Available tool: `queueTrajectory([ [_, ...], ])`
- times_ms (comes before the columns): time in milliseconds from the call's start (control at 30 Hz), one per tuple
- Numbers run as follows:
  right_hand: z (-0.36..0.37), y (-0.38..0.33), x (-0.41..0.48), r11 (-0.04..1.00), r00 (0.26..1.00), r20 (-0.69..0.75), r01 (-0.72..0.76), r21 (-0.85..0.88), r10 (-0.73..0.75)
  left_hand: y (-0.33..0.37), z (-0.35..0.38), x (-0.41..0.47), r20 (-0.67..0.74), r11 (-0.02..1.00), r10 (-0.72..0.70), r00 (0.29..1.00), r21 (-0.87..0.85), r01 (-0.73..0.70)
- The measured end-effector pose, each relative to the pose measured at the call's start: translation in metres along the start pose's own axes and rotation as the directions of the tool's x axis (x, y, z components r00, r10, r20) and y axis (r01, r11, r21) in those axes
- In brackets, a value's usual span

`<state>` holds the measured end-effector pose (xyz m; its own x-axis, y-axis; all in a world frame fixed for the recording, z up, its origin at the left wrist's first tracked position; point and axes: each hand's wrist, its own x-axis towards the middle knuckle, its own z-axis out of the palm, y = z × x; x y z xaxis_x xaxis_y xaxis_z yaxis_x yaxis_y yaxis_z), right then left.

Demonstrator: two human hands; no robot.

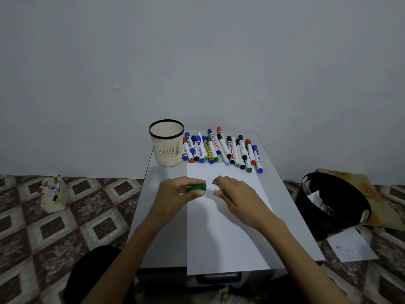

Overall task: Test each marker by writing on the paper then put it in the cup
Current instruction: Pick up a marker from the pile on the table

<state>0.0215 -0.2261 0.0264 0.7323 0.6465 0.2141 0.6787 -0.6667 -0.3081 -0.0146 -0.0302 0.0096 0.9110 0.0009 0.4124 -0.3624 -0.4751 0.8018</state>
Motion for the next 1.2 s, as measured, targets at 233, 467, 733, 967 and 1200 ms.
queueTrajectory([
  [233, 0.004, 0.002, -0.001, 0.996, 0.998, -0.036, 0.052, -0.07, -0.055, 0.0, -0.007, 0.003, 0.086, 0.984, 0.112, 0.99, 0.13, -0.122],
  [467, 0.008, -0.005, 0.0, 0.998, 0.998, -0.019, 0.051, -0.047, -0.052, 0.005, -0.001, 0.004, 0.134, 0.94, 0.182, 0.974, 0.266, -0.212],
  [733, 0.003, -0.003, 0.001, 0.996, 1.0, 0.008, 0.01, 0.094, -0.011, 0.004, -0.002, -0.002, 0.076, 0.973, 0.176, 0.981, 0.138, -0.185],
  [967, -0.014, 0.017, 0.011, 0.986, 0.973, -0.229, -0.053, -0.156, 0.017, -0.001, 0.016, -0.006, 0.152, 0.98, -0.076, 0.985, 0.193, 0.046],
  [1200, -0.017, 0.039, 0.0, 0.844, 0.799, -0.468, -0.088, 0.529, 0.377, -0.037, 0.018, -0.029, 0.284, 0.663, -0.271, 0.92, 0.747, -0.036],
])
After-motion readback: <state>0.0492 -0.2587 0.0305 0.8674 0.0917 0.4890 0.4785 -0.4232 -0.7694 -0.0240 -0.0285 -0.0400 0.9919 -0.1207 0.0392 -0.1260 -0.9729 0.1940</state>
